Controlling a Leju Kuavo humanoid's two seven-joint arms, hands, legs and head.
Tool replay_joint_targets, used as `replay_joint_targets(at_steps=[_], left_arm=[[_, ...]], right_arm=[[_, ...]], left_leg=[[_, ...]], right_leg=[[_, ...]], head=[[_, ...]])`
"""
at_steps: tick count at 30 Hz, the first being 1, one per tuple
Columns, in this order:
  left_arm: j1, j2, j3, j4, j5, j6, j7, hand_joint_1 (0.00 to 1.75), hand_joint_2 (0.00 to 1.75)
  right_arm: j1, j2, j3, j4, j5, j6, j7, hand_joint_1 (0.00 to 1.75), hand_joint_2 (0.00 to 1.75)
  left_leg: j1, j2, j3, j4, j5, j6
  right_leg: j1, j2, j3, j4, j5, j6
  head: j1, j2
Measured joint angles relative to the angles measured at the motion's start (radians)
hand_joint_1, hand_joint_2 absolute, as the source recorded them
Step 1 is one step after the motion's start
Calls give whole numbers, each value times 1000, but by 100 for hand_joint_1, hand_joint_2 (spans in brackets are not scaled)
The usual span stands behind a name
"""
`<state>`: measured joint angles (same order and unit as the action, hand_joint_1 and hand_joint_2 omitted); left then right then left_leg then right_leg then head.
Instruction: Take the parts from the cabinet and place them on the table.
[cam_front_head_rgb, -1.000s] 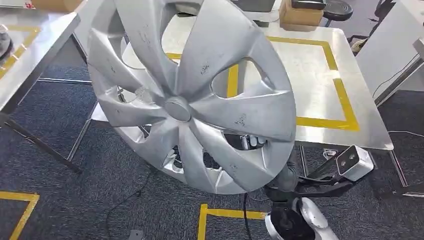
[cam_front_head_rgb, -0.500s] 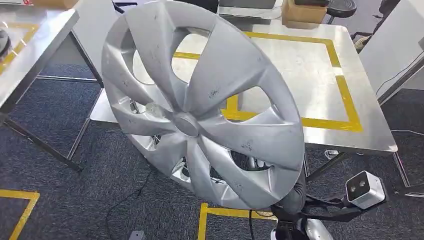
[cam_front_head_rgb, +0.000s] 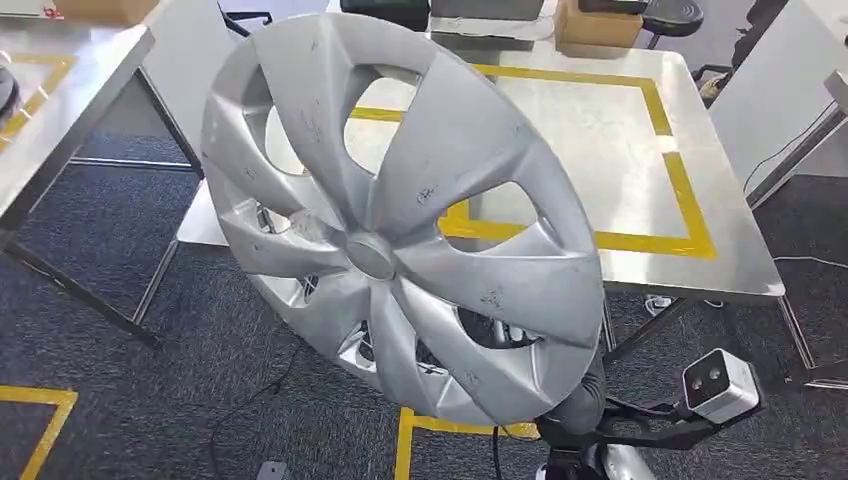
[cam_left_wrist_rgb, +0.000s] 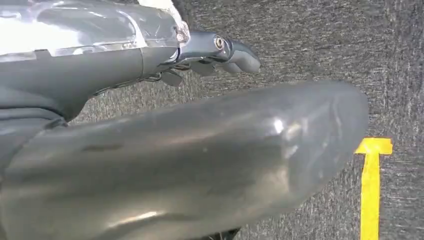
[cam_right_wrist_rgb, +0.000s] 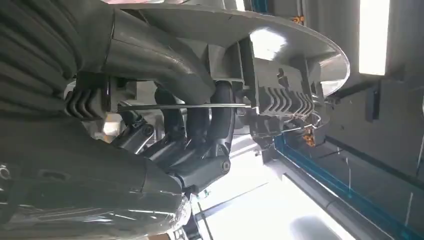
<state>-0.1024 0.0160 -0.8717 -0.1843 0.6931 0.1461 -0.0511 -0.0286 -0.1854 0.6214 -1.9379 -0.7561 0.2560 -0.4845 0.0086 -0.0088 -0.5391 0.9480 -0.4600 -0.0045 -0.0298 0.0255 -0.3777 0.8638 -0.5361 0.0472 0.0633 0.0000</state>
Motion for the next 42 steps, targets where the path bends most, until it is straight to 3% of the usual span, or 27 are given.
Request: replay_joint_targets(at_steps=[7, 15, 42], left_arm=[[0, -8, 0, 0, -2, -8, 14, 0, 0], [-1, -16, 0, 0, 14, 12, -60, 0, 0], [-1, -32, 0, 0, 13, 12, -39, 0, 0]], right_arm=[[-14, 3, 1, 2, 4, -10, 37, 175, 175], [-97, 5, 5, 7, -18, -3, 52, 175, 175], [-119, 6, 5, 11, -21, 10, 40, 175, 175]], left_leg=[[0, 3, 0, 2, 0, 0], [0, 7, 1, 3, 0, 0], [0, 2, 0, 8, 0, 0]], right_leg=[[0, 2, 0, 3, 0, 0], [0, 4, 0, 4, 0, 0], [0, 3, 0, 8, 0, 0]], head=[[-1, 0], [-2, 0], [-5, 0]])
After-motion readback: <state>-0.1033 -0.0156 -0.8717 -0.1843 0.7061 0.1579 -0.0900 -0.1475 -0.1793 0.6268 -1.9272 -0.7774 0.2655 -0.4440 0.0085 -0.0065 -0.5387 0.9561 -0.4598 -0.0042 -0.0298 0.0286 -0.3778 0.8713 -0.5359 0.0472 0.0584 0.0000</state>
